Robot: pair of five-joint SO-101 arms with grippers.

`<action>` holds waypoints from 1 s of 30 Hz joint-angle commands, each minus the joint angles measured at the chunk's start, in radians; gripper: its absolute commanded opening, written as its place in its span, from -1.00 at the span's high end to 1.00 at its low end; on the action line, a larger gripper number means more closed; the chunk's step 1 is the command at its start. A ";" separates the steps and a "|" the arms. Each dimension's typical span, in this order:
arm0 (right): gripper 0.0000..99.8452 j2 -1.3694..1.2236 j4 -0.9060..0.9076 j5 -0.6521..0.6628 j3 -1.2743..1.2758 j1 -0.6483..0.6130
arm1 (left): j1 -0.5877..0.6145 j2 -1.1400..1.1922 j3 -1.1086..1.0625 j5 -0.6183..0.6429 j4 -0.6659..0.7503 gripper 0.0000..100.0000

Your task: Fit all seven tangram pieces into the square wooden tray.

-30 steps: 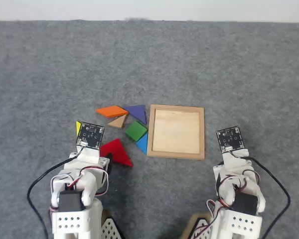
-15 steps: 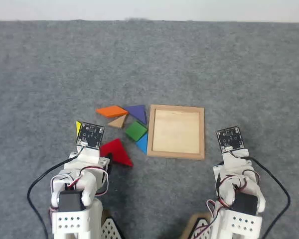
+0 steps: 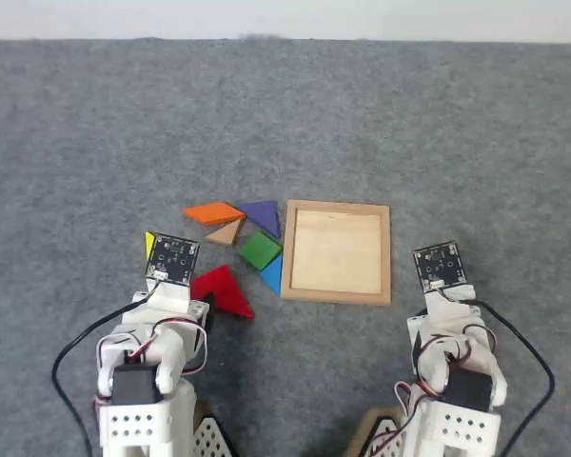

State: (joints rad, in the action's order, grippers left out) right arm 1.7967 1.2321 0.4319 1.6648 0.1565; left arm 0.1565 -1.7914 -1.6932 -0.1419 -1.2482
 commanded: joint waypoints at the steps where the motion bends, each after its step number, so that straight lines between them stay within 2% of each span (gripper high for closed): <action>1: 0.98 0.015 -0.007 0.015 0.018 0.016 | 0.000 -0.003 0.008 0.014 -0.002 0.61; 7: 0.98 0.015 -0.007 0.015 0.018 0.016 | 0.011 -0.003 0.008 0.012 -0.002 0.61; 11: 0.98 0.015 -0.007 0.015 0.018 0.015 | 0.078 -0.005 0.008 0.009 0.009 0.61; 12: 0.98 0.015 -0.007 0.015 0.018 0.015 | 0.091 -0.005 0.008 -0.009 0.021 0.61; 15: 0.98 0.015 -0.007 0.015 0.018 0.013 | 0.123 -0.005 0.015 -0.166 0.044 0.62; 17: 0.98 0.015 -0.007 0.015 0.018 0.013 | 0.183 -0.005 0.039 -0.241 0.054 0.62; 20: 0.98 0.015 -0.007 0.015 0.018 0.013 | 0.242 0.003 0.119 -0.265 0.064 0.62; 25: 0.98 0.015 -0.007 0.015 0.018 0.015 | 0.210 0.048 0.275 -0.379 0.012 0.62; 30: 0.98 0.015 -0.007 0.015 0.018 0.015 | 0.206 0.368 0.613 -0.388 -0.127 0.62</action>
State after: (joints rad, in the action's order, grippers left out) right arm 1.7967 1.2321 0.4319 1.6648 0.1565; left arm 0.3728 -1.6210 -1.3142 -0.5209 -1.3050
